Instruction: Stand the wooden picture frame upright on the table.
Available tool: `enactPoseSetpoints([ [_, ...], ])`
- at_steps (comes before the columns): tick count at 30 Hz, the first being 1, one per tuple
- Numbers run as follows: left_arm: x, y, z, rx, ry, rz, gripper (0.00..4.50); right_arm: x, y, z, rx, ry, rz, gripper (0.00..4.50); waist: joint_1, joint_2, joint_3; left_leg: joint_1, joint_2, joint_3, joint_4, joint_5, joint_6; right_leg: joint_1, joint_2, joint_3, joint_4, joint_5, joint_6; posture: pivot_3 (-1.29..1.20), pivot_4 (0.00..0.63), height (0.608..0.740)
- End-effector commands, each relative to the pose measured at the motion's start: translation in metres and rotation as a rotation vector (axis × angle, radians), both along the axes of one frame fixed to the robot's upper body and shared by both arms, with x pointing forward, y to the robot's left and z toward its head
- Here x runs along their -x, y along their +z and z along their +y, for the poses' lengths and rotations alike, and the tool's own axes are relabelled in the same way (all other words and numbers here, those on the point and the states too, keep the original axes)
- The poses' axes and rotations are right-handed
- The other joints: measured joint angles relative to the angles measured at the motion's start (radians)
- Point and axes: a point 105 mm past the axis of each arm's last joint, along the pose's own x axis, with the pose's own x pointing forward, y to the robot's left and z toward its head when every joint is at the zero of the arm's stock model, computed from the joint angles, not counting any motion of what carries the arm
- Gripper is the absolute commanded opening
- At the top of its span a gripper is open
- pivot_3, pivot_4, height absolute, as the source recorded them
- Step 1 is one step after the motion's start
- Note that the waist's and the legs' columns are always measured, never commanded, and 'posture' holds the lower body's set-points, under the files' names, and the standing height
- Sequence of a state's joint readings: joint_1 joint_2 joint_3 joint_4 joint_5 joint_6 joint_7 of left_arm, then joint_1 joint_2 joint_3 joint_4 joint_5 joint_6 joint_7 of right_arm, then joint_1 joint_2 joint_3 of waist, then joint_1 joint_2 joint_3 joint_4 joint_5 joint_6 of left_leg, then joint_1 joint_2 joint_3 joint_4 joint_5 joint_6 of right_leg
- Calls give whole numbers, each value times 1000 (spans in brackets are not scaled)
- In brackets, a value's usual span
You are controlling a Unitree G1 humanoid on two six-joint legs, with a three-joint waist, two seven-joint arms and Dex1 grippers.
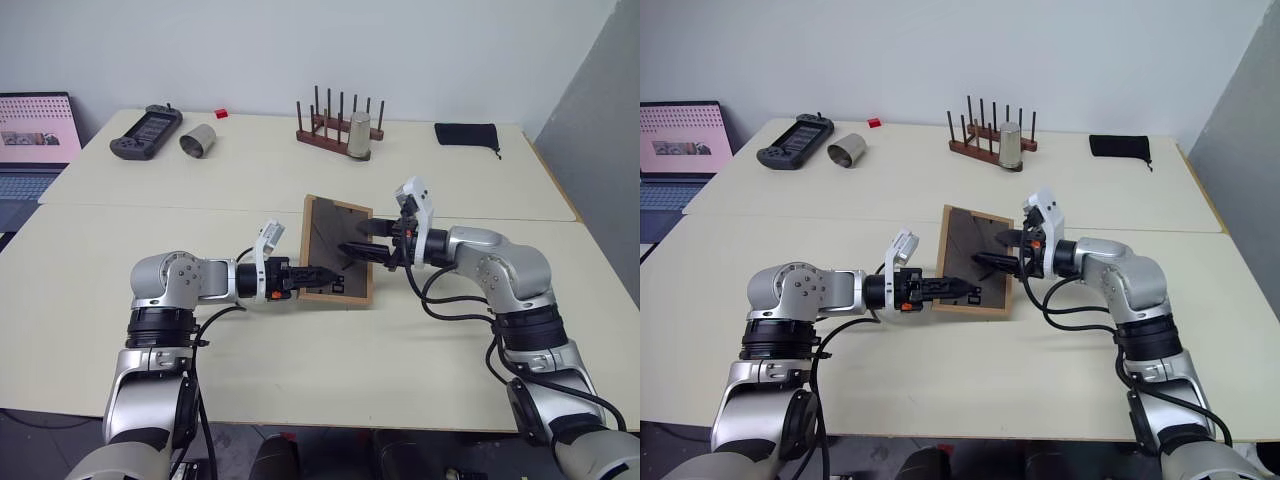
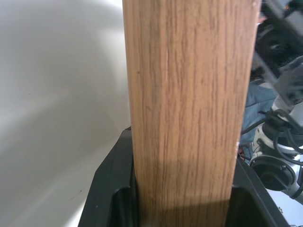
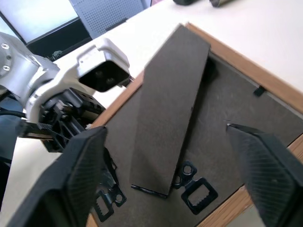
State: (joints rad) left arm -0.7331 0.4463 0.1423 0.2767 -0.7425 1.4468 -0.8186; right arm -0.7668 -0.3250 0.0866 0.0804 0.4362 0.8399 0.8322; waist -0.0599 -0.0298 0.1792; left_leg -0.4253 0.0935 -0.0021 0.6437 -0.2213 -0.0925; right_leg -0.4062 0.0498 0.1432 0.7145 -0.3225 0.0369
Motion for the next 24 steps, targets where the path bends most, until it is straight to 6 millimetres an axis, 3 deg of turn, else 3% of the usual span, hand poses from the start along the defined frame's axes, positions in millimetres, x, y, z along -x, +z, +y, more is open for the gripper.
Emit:
enactPoseSetpoints([
  [1, 3, 20, -4, 40, -38, -79, 1278, 7, 18, 17, -8, 75, -76, 4487, 0, 0, 0, 0, 0, 0, 0, 0, 0, 0, 0, 0, 0, 0, 0, 0, 150, 740],
  [6, 2, 19, -3, 38, -31, -78, 1278, 29, 22, 31, -44, 199, -63, 4487, 0, 0, 0, 0, 0, 0, 0, 0, 0, 0, 0, 0, 0, 0, 0, 0, 150, 740],
  [9, 2, 19, -4, 45, -28, -77, 1278, 44, 25, 29, -67, 275, -30, 4487, 1, 0, 0, -1, 0, 0, 0, 0, 0, 0, 0, 0, 0, 0, 0, 0, 150, 740],
  [13, 1, 17, -3, 46, -23, -74, 1278, 53, 28, 16, -78, 296, 10, 4487, 2, 0, 0, -1, 0, -1, 0, 0, 0, 0, 0, -1, 0, 0, 0, 0, 150, 740],
  [19, 3, 16, -4, 59, -27, -59, 1278, 48, 26, -5, -64, 228, 32, 4487, 2, 0, 0, -1, 0, -1, 0, 0, 0, 0, 0, -1, 0, 0, 0, 0, 150, 740],
  [24, 4, 20, -3, 73, -38, -49, 1278, 38, 16, -42, 23, 91, -11, 4487, 2, 0, 0, -1, 0, -1, 0, 0, 0, 0, 0, -1, -1, 0, 0, 0, 150, 740],
])
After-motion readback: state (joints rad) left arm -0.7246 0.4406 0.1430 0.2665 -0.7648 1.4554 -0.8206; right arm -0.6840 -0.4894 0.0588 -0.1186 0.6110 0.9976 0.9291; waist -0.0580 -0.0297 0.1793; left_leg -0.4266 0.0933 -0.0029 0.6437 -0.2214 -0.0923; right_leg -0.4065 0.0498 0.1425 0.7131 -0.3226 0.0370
